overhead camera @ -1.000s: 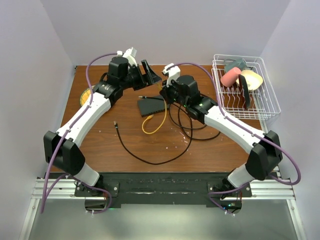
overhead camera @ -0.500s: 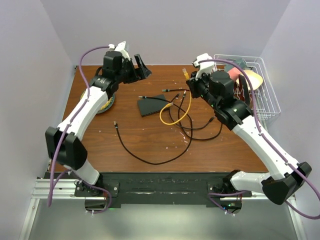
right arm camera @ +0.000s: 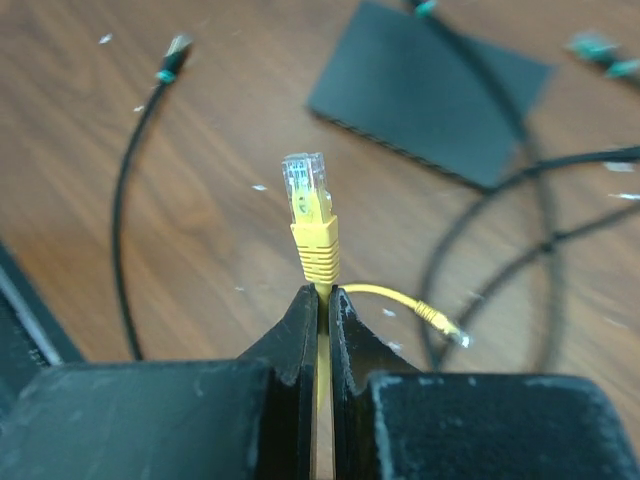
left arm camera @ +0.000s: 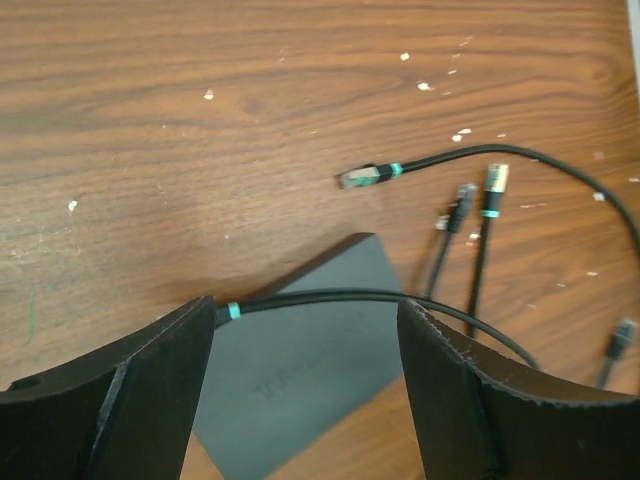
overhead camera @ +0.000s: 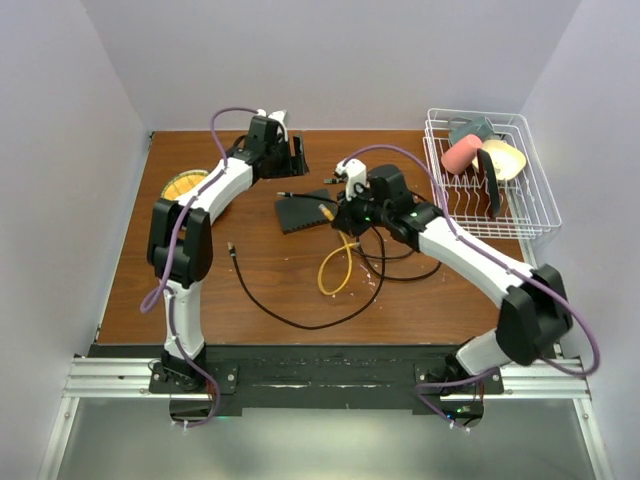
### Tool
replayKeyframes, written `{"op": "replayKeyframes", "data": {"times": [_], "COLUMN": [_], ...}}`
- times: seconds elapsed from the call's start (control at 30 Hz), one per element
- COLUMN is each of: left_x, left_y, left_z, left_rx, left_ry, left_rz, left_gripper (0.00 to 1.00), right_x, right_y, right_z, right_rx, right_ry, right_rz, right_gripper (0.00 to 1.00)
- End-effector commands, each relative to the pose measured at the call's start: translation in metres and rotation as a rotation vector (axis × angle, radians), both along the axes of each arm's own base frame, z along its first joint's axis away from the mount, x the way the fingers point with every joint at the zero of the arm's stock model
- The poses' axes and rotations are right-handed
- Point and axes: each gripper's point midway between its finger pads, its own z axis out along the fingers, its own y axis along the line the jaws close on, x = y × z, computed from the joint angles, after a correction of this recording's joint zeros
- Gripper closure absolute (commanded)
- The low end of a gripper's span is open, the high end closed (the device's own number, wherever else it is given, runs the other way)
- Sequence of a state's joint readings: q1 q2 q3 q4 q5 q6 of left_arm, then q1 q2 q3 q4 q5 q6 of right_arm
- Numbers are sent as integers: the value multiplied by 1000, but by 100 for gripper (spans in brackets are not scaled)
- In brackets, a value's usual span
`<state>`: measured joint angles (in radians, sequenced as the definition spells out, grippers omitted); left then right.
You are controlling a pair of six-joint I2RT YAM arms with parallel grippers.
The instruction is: Insert the plug into the switch port
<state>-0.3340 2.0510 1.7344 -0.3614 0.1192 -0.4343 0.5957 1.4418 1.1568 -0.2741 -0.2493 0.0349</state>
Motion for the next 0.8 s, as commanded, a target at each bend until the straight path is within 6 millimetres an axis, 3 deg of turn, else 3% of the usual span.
{"op": "replayKeyframes", "data": {"times": [0.0, 0.07, 0.2, 0.3, 0.43, 0.57, 0.77], "left_x": [26, 30, 32, 32, 33, 28, 11], "left_y": [8, 11, 22, 27, 21, 8, 1], "left_z": [0, -6, -35, -51, -71, -88, -116], "left_rx": [16, 15, 7, -17, -56, -101, -137], "left_ry": [-86, -70, -18, -3, 17, 49, 133], "left_rz": [18, 20, 35, 32, -5, -69, -115], "left_gripper": [23, 24, 27, 26, 27, 26, 27], "right_x": [-4, 1, 11, 18, 23, 29, 27], "right_y": [47, 55, 60, 54, 50, 47, 38], "right_z": [0, -9, -51, -80, -102, -116, -121], "right_rx": [141, 133, 90, 35, -6, -45, -81], "right_ry": [77, 94, 152, 186, 222, 243, 237], "right_rz": [118, 101, 61, 9, -41, -82, -101], "right_gripper": [100, 100, 100, 100, 100, 100, 100]}}
